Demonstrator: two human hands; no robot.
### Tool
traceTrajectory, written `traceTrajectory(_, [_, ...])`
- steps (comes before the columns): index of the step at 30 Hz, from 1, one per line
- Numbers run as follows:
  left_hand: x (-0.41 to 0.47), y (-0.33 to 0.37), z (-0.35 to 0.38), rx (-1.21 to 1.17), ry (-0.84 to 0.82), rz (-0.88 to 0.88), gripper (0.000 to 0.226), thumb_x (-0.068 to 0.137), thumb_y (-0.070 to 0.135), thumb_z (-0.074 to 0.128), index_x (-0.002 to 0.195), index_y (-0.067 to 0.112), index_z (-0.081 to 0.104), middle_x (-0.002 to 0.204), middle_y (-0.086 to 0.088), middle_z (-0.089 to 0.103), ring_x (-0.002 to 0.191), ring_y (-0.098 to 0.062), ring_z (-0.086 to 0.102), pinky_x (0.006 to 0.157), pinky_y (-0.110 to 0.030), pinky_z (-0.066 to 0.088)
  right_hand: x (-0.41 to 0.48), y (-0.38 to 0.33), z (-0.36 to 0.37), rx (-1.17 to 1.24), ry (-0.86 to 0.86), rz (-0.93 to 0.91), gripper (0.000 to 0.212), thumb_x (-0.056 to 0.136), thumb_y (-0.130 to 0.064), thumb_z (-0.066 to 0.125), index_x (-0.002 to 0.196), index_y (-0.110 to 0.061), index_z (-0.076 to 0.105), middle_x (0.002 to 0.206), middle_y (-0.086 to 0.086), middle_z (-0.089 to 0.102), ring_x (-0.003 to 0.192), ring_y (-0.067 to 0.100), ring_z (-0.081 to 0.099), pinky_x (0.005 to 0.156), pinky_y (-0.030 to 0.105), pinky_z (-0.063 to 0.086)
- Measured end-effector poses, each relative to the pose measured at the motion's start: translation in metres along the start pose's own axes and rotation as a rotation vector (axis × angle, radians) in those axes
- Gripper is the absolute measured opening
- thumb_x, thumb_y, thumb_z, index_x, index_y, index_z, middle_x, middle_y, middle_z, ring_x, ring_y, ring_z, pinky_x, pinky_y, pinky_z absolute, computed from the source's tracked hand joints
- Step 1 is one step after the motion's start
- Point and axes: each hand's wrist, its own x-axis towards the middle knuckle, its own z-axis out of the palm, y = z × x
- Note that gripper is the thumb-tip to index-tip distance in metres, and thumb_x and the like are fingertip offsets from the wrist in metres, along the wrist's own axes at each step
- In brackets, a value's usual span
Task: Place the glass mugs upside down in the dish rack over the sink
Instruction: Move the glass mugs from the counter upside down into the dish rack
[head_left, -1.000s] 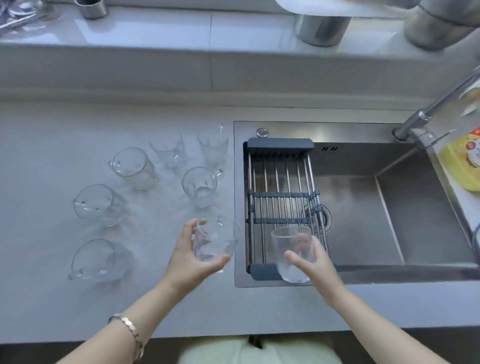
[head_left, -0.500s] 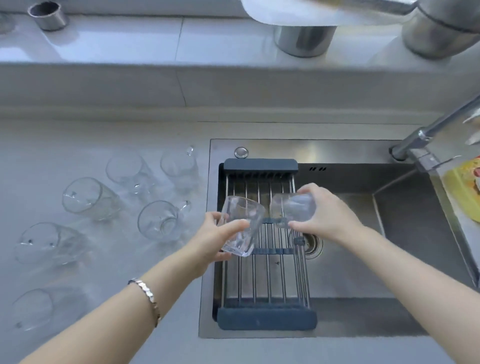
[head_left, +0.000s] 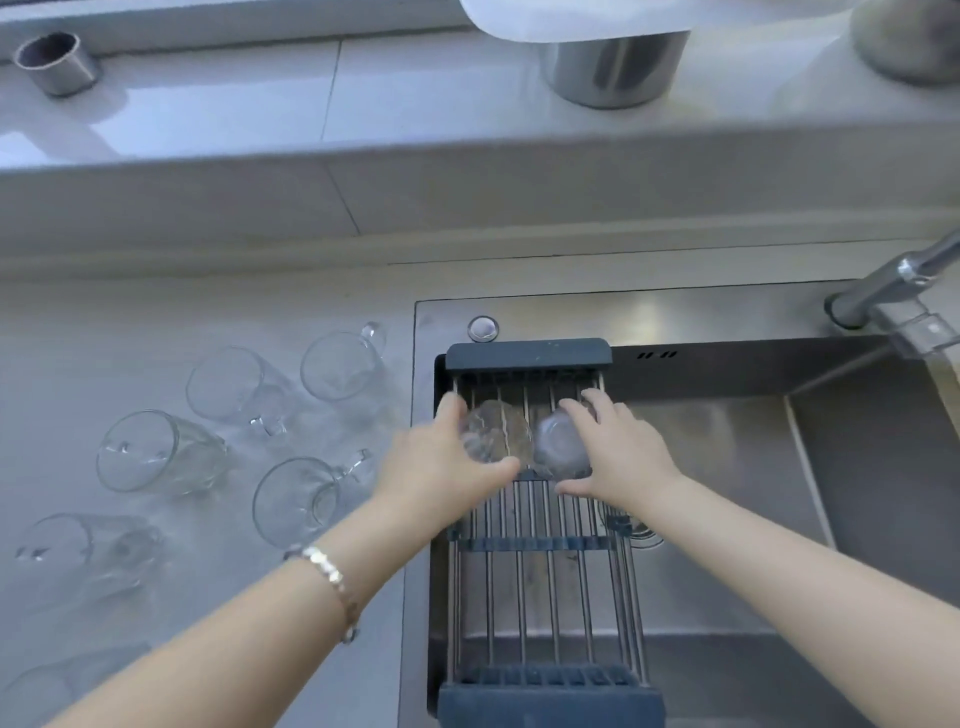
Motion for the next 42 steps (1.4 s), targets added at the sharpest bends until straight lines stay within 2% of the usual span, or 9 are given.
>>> traceTrajectory(9, [0.083, 0.042, 0.038, 1.053, 0.067, 0.413, 0.042, 0.084, 0.027, 0.062, 0.122, 0.020, 0.047, 0.120, -0.014, 0.054, 0.115, -0.032, 0.041, 0.088, -0.036, 0.038, -0.030, 0.012, 0.010, 0.317, 0.015, 0.110, 0.059, 0.085, -0.031, 0.061, 0.136, -0.019, 0.033, 0.138, 0.006, 0.038, 0.120, 0.027, 0.047, 0.088, 0.035, 0.045])
traceTrajectory(14, [0.091, 0.019, 0.060, 0.915, -0.010, 0.457, 0.061, 0.082, 0.036, 0.063, 0.132, 0.017, 0.033, 0.121, -0.013, 0.054, 0.114, -0.032, 0.041, 0.093, -0.038, 0.038, -0.018, -0.003, 0.016, 0.487, 0.024, 0.154, 0.068, 0.086, -0.027, 0.063, 0.142, -0.024, 0.024, 0.136, 0.009, 0.036, 0.112, 0.032, 0.055, 0.085, 0.036, 0.048])
traceTrajectory(20, [0.091, -0.007, 0.062, 0.739, 0.154, 0.460, 0.075, 0.083, 0.039, 0.063, 0.142, 0.014, 0.024, 0.141, -0.015, 0.038, 0.123, -0.034, 0.040, 0.099, -0.043, 0.038, -0.004, -0.016, 0.026, 0.631, 0.232, 0.279, 0.061, 0.085, -0.021, 0.064, 0.138, -0.017, 0.033, 0.135, 0.011, 0.040, 0.110, 0.032, 0.055, 0.089, 0.040, 0.051])
traceTrajectory(26, [0.074, -0.020, 0.068, 0.550, 0.121, 0.297, 0.079, 0.091, 0.041, 0.052, 0.150, 0.018, 0.004, 0.153, -0.014, 0.018, 0.136, -0.034, 0.025, 0.111, -0.041, 0.026, 0.004, -0.025, 0.024, 0.770, 0.342, 0.415, 0.063, 0.085, -0.018, 0.066, 0.136, -0.009, 0.031, 0.137, 0.016, 0.038, 0.115, 0.032, 0.054, 0.093, 0.039, 0.046])
traceTrajectory(29, [0.051, -0.028, 0.058, 0.401, 0.146, 0.338, 0.065, 0.085, 0.025, 0.061, 0.142, 0.015, 0.032, 0.145, -0.015, 0.035, 0.132, -0.035, 0.034, 0.109, -0.045, 0.032, -0.007, -0.032, 0.027, 0.743, 0.217, 0.439, 0.074, 0.085, -0.016, 0.064, 0.143, -0.011, 0.019, 0.142, 0.016, 0.032, 0.113, 0.033, 0.054, 0.092, 0.041, 0.047])
traceTrajectory(31, [0.032, -0.038, 0.048, 0.333, 0.269, 0.445, 0.037, 0.068, 0.014, 0.074, 0.104, 0.009, 0.066, 0.111, -0.014, 0.064, 0.102, -0.034, 0.059, 0.086, -0.044, 0.053, -0.018, -0.037, 0.030, 0.621, 0.051, 0.433, 0.073, 0.085, -0.018, 0.062, 0.144, -0.011, 0.019, 0.138, 0.015, 0.038, 0.115, 0.033, 0.053, 0.092, 0.041, 0.046])
traceTrajectory(33, [0.012, -0.057, 0.034, 0.290, 0.402, 0.509, 0.014, 0.062, 0.014, 0.073, 0.075, 0.011, 0.069, 0.085, -0.006, 0.070, 0.083, -0.027, 0.064, 0.074, -0.034, 0.048, -0.030, -0.047, 0.029, 0.508, -0.105, 0.372, 0.063, 0.084, -0.023, 0.060, 0.139, -0.011, 0.033, 0.123, 0.010, 0.051, 0.115, 0.030, 0.054, 0.088, 0.037, 0.046])
traceTrajectory(37, [-0.026, -0.105, -0.006, 0.163, 0.528, 0.391, 0.034, 0.073, 0.029, 0.044, 0.089, 0.012, 0.068, 0.101, -0.009, 0.069, 0.104, -0.022, 0.052, 0.088, -0.035, 0.043, -0.047, -0.086, 0.019, 0.508, -0.169, 0.196, 0.050, 0.086, -0.025, 0.060, 0.131, -0.014, 0.045, 0.129, 0.007, 0.053, 0.114, 0.022, 0.054, 0.094, 0.035, 0.046])
traceTrajectory(42, [-0.058, -0.168, -0.051, 0.081, 0.523, 0.011, 0.044, 0.080, 0.013, 0.064, 0.123, 0.006, 0.056, 0.132, -0.020, 0.050, 0.124, -0.040, 0.042, 0.104, -0.049, 0.036, -0.044, -0.158, 0.020, 0.639, -0.084, -0.040, 0.079, 0.077, -0.028, 0.073, 0.141, -0.013, 0.030, 0.144, 0.006, 0.037, 0.132, 0.017, 0.039, 0.108, 0.030, 0.033])
